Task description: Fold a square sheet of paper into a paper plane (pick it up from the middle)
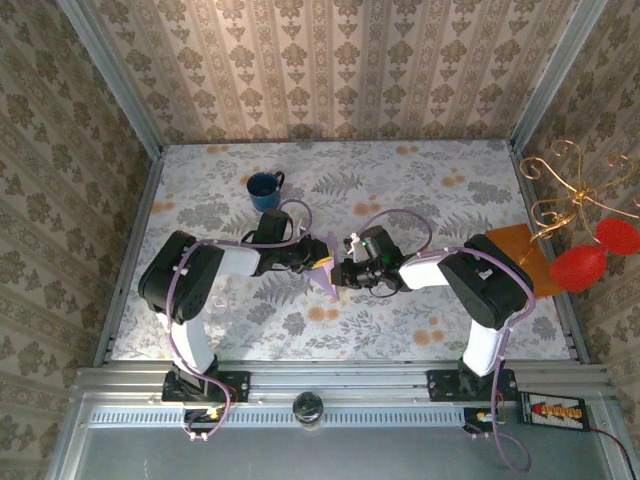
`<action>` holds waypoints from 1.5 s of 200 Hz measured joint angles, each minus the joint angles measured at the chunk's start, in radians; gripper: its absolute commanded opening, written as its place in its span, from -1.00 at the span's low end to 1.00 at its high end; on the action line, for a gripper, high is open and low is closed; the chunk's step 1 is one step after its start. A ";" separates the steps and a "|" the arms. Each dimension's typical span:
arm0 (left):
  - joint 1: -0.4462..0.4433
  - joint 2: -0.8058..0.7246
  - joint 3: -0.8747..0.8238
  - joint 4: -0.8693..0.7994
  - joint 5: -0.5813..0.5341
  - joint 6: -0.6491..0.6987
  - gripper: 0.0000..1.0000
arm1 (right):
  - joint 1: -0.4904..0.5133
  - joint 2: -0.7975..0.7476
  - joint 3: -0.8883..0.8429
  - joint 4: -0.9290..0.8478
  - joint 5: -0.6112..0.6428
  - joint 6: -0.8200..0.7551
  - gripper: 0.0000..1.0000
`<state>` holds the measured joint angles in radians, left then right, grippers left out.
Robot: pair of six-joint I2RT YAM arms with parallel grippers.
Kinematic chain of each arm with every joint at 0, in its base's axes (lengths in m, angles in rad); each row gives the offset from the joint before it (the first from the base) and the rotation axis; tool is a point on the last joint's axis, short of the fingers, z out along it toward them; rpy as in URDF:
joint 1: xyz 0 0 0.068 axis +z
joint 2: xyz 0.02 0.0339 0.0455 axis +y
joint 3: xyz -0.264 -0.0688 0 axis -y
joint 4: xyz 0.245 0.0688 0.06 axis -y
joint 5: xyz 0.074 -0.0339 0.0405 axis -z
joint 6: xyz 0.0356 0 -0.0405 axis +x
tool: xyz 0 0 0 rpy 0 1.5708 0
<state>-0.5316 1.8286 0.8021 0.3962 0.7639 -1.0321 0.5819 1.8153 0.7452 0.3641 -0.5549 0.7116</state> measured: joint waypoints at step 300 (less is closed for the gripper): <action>-0.010 0.041 0.031 -0.043 -0.023 -0.011 -0.77 | 0.048 -0.098 0.041 -0.264 0.193 0.014 -0.26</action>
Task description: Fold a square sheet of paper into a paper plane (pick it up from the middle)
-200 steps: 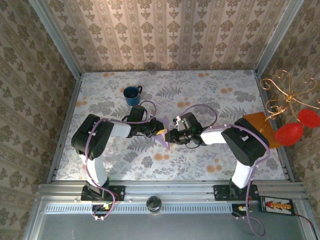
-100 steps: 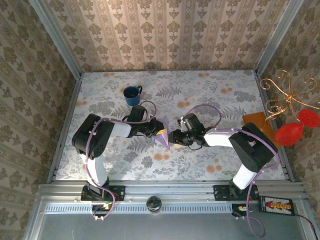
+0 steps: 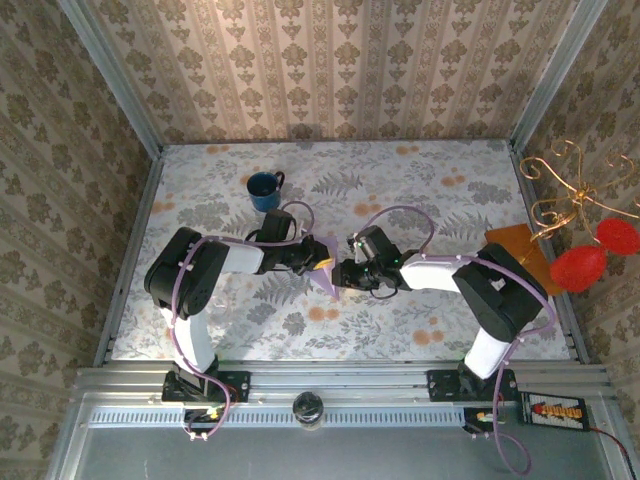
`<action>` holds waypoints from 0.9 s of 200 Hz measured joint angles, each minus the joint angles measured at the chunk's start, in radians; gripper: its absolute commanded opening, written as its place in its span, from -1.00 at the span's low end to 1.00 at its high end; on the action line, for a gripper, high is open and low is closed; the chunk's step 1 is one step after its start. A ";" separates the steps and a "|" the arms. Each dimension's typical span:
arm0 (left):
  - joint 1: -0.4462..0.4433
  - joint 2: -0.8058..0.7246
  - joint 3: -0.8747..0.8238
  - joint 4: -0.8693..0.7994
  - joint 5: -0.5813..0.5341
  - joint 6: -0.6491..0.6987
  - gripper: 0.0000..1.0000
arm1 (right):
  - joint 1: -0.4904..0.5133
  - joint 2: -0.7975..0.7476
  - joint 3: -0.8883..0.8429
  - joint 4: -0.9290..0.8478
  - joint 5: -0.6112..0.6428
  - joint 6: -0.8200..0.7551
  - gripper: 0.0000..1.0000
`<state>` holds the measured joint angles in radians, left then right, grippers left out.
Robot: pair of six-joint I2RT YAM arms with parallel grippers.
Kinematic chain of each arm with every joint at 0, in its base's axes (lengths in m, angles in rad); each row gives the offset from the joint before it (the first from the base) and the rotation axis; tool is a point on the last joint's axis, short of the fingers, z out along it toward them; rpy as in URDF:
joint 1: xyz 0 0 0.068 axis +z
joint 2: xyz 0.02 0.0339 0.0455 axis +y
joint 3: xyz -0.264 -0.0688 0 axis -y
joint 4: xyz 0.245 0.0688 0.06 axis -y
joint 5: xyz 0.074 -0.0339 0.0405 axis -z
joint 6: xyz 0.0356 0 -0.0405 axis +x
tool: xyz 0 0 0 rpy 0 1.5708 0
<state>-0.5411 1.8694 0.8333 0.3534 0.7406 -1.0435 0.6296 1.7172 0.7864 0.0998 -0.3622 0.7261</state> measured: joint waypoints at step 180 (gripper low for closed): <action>-0.004 0.008 0.027 -0.032 -0.007 0.000 -0.77 | 0.005 0.019 0.019 -0.032 0.018 0.001 -0.41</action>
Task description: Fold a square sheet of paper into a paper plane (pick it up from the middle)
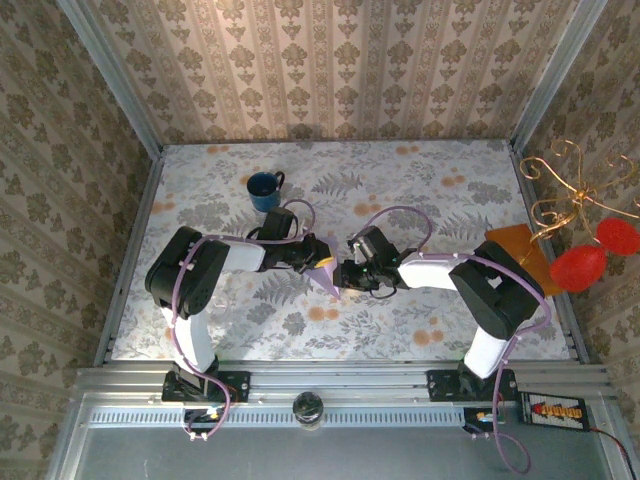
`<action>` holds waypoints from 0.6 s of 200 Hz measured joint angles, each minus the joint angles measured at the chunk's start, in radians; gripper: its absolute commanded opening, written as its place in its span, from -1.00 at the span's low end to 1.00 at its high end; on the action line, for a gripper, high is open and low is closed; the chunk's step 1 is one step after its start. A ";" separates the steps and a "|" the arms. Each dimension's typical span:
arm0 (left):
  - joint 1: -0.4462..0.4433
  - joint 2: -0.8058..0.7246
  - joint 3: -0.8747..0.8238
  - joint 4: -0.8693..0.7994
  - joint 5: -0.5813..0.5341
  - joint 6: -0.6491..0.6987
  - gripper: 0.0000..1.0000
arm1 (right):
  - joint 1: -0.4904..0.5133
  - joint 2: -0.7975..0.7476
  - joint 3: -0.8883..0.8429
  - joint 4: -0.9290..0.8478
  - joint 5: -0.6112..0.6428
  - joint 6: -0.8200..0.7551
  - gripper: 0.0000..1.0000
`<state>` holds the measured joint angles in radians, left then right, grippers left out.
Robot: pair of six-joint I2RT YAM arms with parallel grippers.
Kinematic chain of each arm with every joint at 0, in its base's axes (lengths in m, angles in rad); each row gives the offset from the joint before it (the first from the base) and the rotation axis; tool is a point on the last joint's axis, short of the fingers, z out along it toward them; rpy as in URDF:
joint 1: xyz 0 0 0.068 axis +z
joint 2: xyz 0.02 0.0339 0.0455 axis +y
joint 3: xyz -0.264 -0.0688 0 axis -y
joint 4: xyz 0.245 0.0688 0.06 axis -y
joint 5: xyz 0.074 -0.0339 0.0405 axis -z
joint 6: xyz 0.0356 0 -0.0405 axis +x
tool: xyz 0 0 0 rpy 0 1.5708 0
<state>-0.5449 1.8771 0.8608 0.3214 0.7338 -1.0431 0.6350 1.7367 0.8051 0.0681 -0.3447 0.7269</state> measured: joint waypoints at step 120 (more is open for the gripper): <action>-0.005 0.028 0.013 -0.023 0.000 0.013 -0.77 | 0.000 0.023 0.043 -0.068 0.002 -0.001 -0.43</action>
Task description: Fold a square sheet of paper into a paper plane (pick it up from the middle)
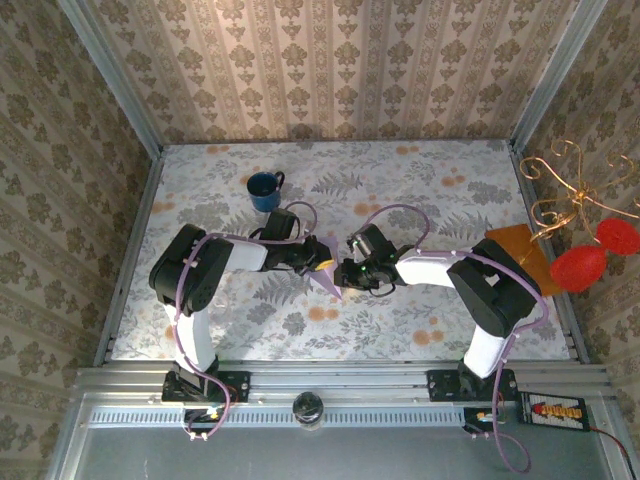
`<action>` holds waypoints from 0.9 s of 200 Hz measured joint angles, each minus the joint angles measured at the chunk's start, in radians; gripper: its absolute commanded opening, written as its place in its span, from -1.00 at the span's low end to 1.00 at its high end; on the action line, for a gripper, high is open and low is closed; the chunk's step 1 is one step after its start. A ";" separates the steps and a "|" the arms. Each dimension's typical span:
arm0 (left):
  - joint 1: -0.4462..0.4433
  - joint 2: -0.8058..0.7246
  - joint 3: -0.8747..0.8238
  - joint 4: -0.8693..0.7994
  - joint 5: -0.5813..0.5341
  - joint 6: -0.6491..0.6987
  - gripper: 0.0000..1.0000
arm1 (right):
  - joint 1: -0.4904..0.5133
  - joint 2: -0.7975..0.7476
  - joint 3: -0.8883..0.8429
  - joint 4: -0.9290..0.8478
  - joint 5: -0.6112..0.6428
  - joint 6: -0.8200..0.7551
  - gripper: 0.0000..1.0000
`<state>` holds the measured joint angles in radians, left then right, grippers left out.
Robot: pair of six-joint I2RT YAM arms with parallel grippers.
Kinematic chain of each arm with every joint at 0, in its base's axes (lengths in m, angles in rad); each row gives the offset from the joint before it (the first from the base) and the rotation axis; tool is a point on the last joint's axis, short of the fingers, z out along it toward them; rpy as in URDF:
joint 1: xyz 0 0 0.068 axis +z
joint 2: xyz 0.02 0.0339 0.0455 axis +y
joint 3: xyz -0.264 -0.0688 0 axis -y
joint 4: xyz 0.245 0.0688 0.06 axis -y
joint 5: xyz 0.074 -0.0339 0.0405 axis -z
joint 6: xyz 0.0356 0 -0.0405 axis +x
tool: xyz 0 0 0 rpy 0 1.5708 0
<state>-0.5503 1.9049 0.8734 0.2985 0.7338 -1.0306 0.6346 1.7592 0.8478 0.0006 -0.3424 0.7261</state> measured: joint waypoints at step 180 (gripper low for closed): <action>0.000 0.000 0.005 -0.031 0.001 0.025 -0.77 | 0.027 -0.055 -0.057 0.018 -0.031 0.037 -0.67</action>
<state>-0.5503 1.9049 0.8787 0.2676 0.7345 -1.0054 0.6621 1.7042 0.7906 0.0189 -0.3733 0.7631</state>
